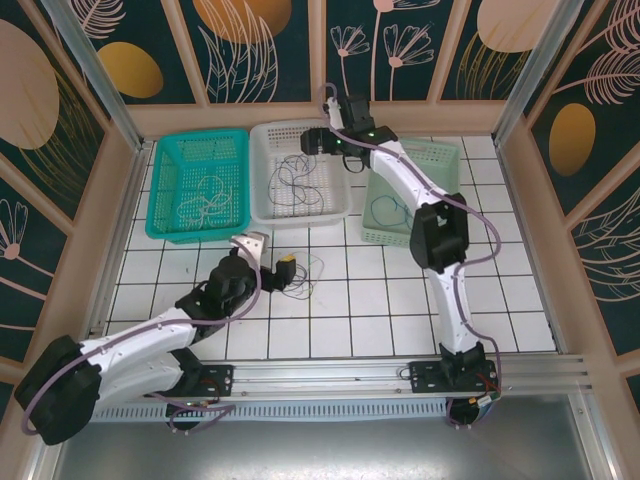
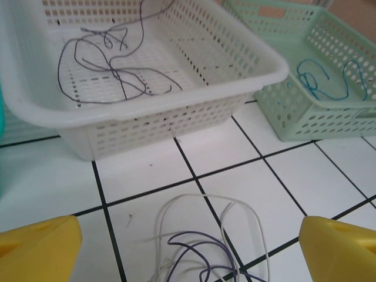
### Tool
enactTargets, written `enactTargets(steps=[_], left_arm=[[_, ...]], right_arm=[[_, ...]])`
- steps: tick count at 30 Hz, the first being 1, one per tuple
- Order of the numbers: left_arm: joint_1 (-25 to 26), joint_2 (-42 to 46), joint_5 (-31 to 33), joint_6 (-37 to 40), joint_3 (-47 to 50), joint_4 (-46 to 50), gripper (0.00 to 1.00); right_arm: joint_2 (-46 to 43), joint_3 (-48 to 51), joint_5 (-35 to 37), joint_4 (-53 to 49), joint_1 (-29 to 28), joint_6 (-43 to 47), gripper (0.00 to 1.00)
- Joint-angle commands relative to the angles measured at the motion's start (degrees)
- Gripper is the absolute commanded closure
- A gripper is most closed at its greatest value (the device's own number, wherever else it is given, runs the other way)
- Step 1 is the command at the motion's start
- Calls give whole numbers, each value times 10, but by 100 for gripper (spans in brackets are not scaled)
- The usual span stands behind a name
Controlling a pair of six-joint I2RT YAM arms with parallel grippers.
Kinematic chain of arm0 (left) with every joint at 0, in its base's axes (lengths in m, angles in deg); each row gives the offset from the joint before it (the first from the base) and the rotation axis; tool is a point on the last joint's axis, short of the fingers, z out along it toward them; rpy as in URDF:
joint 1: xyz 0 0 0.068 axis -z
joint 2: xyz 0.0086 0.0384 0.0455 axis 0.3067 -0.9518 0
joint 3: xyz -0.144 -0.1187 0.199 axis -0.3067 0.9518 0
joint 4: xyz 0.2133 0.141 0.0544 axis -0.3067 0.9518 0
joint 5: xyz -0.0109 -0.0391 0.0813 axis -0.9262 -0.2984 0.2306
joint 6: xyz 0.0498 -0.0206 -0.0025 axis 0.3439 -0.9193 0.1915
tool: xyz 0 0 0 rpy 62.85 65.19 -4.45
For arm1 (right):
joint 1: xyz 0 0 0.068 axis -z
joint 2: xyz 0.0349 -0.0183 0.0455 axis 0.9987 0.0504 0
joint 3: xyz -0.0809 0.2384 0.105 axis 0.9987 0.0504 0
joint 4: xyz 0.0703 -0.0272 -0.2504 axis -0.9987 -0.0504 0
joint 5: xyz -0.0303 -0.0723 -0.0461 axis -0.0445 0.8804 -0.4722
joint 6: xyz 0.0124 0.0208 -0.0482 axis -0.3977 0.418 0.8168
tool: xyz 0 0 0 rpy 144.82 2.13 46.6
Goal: Untangle the cables
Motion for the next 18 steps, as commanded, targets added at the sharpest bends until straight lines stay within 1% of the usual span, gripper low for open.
enactTargets(steps=[1, 3, 5, 7, 9, 12, 18], left_arm=[[-2, -35, -26, -12, -39, 5, 9], [-2, -64, -42, -6, -64, 18, 13], [-3, -91, -45, -7, -83, 32, 20], [-6, -117, -61, -9, -100, 37, 26], [-10, -143, -82, -17, -115, 47, 30], [-12, -179, -90, -39, -139, 77, 40], [-13, -215, -109, -85, -154, 109, 41]], right_arm=[[-126, 99, -2, 74, -21, -3, 14], [-178, 173, -4, 113, -24, -19, 16], [-229, 244, -6, 153, -25, -33, 18], [-277, 310, -2, 182, -27, -40, 19], [-313, 353, 2, 195, -27, -46, 19], [-362, 410, 16, 208, -28, -52, 19], [-443, 501, 51, 235, -29, -57, 18]])
